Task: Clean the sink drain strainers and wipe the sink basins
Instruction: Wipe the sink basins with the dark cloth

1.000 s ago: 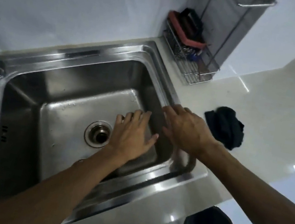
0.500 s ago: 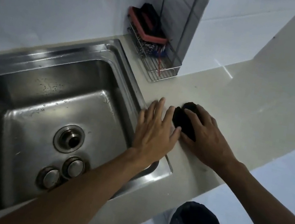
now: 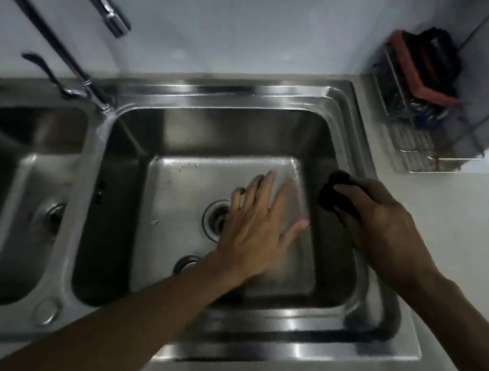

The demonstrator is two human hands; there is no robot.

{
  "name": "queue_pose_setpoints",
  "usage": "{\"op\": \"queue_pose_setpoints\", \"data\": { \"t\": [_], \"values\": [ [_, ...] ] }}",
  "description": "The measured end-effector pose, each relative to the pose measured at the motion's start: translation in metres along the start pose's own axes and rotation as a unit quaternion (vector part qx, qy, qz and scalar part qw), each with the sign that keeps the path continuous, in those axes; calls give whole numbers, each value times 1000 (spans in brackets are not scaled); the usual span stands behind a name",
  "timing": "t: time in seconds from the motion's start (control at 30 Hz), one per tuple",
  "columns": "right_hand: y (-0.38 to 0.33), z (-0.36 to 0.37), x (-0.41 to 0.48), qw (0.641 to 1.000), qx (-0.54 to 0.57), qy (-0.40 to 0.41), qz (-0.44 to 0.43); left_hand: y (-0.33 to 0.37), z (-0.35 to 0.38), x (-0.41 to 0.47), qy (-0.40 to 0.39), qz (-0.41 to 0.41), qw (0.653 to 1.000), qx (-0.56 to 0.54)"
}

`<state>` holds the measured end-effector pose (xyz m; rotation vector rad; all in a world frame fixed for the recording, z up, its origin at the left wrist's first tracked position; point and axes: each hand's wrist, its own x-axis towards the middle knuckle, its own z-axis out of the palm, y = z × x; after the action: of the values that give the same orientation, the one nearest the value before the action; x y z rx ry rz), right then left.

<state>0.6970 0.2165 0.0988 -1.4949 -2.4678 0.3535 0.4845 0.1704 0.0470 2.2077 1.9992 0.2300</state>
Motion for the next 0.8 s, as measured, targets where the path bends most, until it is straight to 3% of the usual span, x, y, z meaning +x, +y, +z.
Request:
{"op": "queue_pose_setpoints", "data": {
  "t": [0.2,0.37,0.43,0.53,0.8],
  "values": [
    [-117,73,73,989,65,-88,-95,-160,-39,-26,23,-98,992,75],
    [-222,195,106,953,84,-195,-214,-260,-53,-37,66,-90,987,120],
    [-248,245,109,945,24,-235,-226,-275,-46,-39,69,-71,988,117],
    [-257,296,100,950,-31,-257,-174,-287,-31,-42,98,-48,990,93],
    [-237,315,147,963,-63,-214,-148,-286,-34,-42,114,-46,991,55]
  ]
}}
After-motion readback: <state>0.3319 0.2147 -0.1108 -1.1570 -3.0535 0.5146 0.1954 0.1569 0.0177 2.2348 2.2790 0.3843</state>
